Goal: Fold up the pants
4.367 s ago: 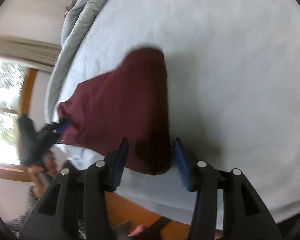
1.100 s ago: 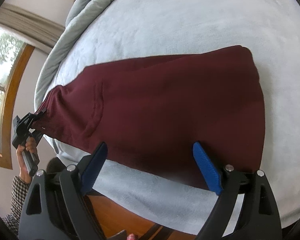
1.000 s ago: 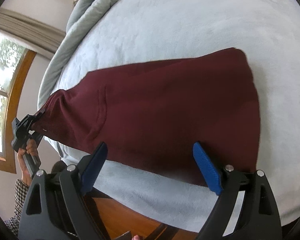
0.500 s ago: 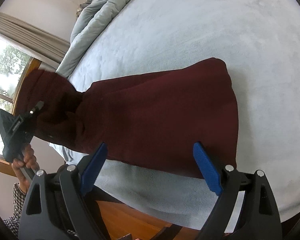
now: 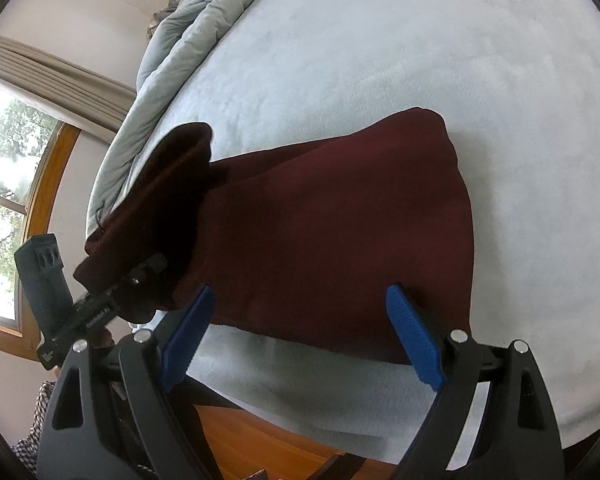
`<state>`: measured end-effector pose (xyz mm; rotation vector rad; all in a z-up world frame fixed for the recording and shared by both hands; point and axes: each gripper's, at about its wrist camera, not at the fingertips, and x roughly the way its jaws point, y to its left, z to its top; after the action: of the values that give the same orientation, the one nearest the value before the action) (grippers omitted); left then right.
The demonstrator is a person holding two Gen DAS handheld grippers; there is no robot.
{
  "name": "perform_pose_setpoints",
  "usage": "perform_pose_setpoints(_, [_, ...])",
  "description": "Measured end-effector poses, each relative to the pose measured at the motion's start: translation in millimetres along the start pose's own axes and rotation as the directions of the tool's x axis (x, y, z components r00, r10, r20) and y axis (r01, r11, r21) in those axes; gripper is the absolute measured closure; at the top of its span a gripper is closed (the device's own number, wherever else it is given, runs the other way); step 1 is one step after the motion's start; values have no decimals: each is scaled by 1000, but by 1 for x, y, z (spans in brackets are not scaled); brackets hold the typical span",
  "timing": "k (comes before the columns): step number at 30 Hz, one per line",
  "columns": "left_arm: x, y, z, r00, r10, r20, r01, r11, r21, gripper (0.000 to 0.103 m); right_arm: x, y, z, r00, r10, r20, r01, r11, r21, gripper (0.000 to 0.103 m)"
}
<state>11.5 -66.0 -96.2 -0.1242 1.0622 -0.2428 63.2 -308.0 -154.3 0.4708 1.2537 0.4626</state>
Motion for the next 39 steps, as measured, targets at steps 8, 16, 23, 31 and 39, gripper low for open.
perform_pose_setpoints(8, [-45, 7, 4, 960, -279, 39, 282, 950, -133, 4, 2, 3, 2, 1000, -9, -10, 9, 1000, 3, 16])
perform_pose_setpoints(16, [-54, 75, 5, 999, -26, 40, 36, 965, -262, 4, 9, 53, 12, 998, 29, -64, -35, 995, -91, 14])
perform_pose_setpoints(23, [-25, 106, -6, 996, 41, -79, -64, 942, -328, 4, 58, 83, 18, 980, 28, -197, -45, 996, -81, 14])
perform_pose_setpoints(31, [-6, 112, -17, 992, 3, -124, -44, 943, -331, 4, 86, 81, 20, 965, 83, -249, -87, 996, -5, 13])
perform_pose_setpoints(39, [-4, 126, -15, 991, -25, -130, -27, 924, -381, 4, 108, 85, 16, 928, 234, -289, -221, 972, 78, 75])
